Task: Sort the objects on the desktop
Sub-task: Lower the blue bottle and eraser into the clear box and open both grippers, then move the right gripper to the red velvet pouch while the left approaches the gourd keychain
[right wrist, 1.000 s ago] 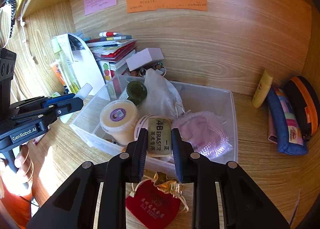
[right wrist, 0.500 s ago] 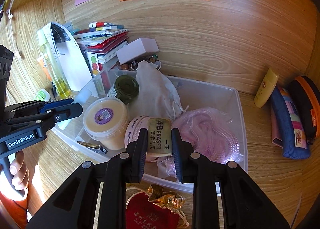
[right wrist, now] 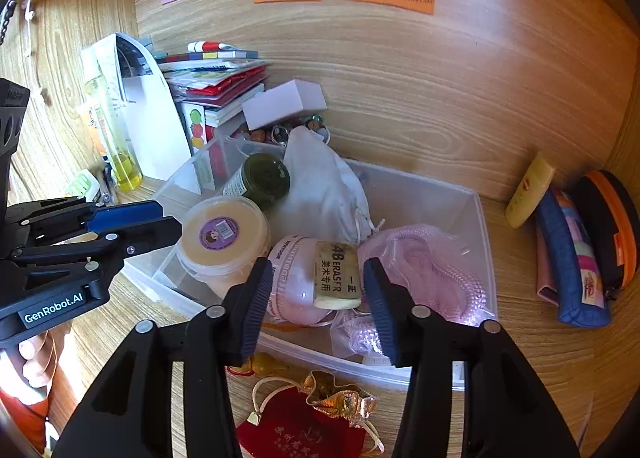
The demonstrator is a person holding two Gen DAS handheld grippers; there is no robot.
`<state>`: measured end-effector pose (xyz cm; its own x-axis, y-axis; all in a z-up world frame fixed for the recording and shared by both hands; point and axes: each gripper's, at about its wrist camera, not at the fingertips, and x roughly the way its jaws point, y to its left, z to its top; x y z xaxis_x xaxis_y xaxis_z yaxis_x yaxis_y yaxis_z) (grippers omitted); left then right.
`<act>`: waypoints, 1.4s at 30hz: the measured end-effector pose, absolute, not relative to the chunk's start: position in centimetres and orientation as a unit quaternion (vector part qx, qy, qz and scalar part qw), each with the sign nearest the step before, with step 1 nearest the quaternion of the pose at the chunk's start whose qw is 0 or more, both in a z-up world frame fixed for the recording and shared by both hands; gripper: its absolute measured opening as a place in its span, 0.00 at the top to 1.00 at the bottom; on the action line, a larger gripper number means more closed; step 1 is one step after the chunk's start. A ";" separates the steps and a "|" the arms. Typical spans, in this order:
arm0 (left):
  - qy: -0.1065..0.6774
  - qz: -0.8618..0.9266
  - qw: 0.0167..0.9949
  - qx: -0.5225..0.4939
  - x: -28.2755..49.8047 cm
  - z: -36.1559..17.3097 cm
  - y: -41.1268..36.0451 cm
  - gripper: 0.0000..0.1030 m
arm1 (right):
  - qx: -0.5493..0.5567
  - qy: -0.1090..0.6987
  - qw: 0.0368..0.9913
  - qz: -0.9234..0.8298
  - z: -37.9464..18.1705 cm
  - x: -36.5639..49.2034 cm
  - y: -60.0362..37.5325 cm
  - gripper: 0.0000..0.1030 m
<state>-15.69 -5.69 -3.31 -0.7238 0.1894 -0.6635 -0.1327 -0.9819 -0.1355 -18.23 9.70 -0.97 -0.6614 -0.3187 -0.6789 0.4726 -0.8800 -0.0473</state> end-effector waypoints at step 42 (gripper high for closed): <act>-0.032 0.922 0.058 -0.382 -10.3 -5.7 -6.5 0.14 | 0.491 0.107 0.197 -0.842 -8.1 -15.1 12.7 0.18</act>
